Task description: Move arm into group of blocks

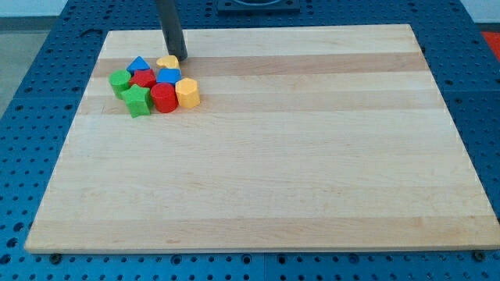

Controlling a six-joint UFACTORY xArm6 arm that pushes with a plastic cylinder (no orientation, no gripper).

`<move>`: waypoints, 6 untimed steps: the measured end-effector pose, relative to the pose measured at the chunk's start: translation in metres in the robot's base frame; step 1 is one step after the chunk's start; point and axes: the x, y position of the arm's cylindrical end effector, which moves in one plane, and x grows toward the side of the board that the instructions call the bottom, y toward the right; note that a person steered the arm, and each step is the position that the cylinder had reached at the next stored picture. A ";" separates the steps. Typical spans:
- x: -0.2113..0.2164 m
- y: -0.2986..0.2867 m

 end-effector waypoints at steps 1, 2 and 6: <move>-0.006 -0.007; -0.002 -0.057; 0.075 -0.134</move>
